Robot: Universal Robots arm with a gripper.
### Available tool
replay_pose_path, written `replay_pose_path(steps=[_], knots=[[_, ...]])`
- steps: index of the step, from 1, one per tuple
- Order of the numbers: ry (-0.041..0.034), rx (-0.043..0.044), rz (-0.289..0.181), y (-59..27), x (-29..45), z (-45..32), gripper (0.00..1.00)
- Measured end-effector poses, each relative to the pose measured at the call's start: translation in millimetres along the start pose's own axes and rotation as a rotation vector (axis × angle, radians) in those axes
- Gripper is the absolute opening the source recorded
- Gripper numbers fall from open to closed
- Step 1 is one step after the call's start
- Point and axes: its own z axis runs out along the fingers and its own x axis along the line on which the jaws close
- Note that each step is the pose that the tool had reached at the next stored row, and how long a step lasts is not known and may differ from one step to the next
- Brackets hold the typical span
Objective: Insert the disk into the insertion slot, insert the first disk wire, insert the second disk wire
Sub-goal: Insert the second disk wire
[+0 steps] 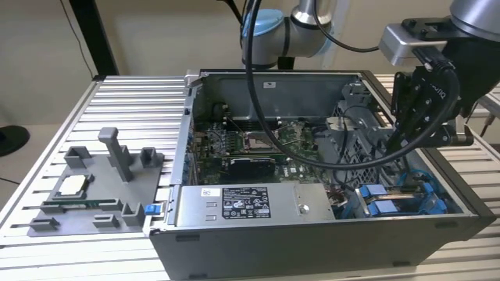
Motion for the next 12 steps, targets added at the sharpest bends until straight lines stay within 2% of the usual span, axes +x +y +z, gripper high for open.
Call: replay_pose_path(steps=[6,12], knots=[[0.0003,0.0011,0.0,2.2,0.4,1.1,0.0],[-0.0003,0.0181,-0.002,2.1,1.3,9.1,0.0]])
